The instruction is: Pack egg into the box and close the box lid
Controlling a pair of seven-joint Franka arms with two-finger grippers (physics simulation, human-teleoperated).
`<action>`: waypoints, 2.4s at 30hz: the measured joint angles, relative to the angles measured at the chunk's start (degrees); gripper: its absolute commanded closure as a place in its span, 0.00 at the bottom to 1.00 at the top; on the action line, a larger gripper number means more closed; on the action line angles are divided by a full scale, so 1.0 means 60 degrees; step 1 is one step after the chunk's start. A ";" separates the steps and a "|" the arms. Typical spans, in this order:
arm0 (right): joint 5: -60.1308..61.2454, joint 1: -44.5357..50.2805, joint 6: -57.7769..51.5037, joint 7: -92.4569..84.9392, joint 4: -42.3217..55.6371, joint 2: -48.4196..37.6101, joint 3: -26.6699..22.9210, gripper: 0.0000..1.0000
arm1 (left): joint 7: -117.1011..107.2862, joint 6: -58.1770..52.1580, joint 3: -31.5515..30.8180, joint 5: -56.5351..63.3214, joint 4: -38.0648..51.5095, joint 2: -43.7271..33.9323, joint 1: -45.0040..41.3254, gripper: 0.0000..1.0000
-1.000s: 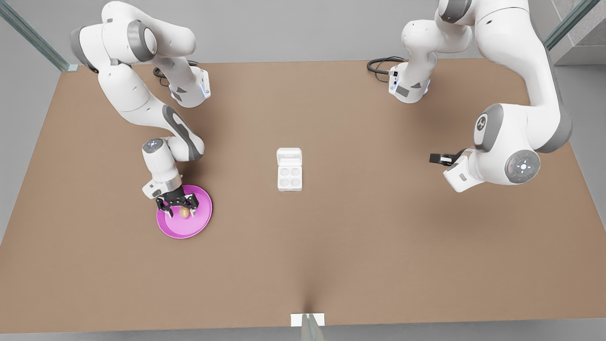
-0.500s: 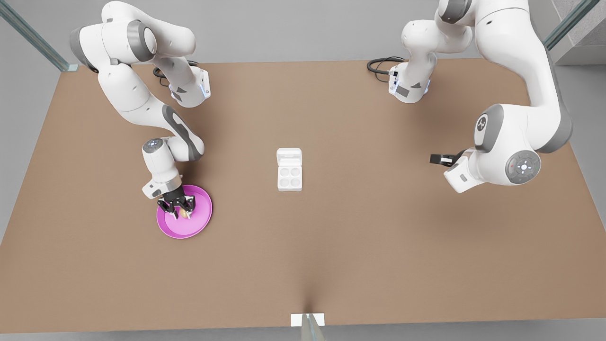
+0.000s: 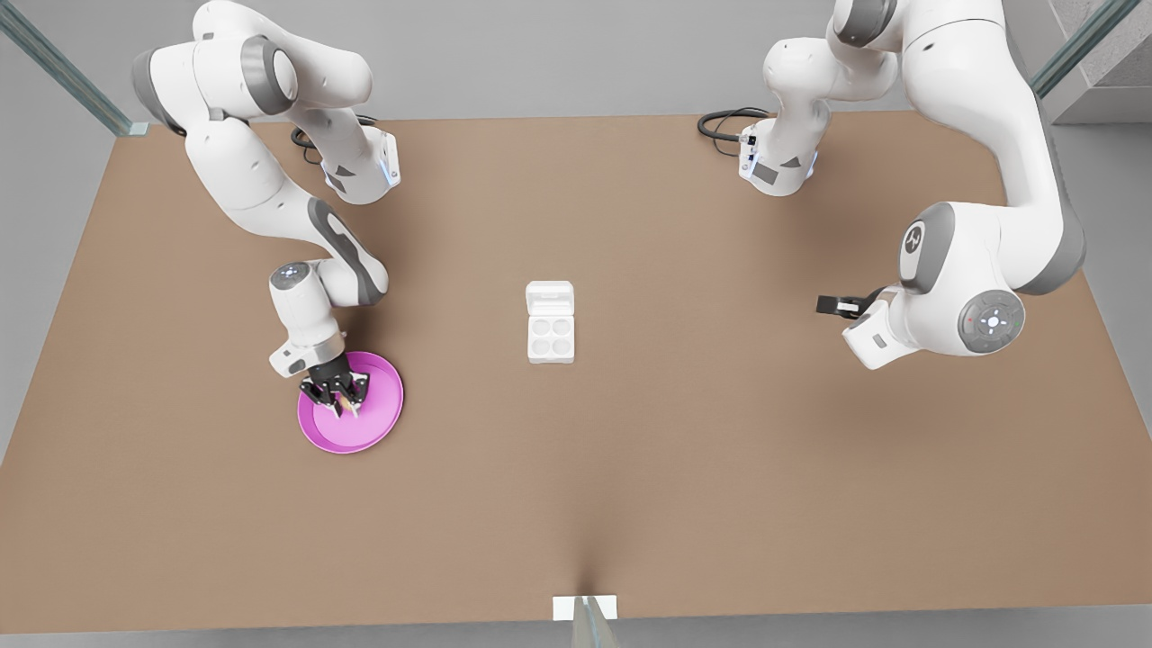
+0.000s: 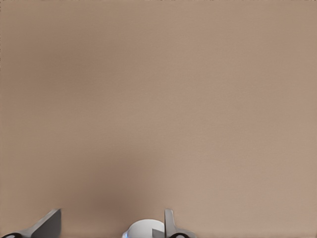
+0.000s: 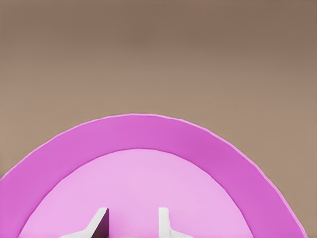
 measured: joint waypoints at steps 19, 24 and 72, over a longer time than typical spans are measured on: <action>-0.0015 0.0014 -0.0015 -0.0058 -0.1031 -0.0628 0.0095 0.45 | -0.0015 -0.0029 0.0000 0.0024 0.0079 -0.0003 0.0000 0.00; -0.0028 0.0015 -0.0014 -0.0088 -0.1259 -0.0616 0.0117 0.41 | -0.0011 -0.0016 0.0000 0.0018 0.0079 0.0008 0.0000 0.00; -0.0102 -0.0168 -0.0553 -0.0784 -0.0877 -0.0818 0.0122 0.43 | -0.0029 0.0044 0.0000 0.0011 0.0211 0.0154 0.0000 0.00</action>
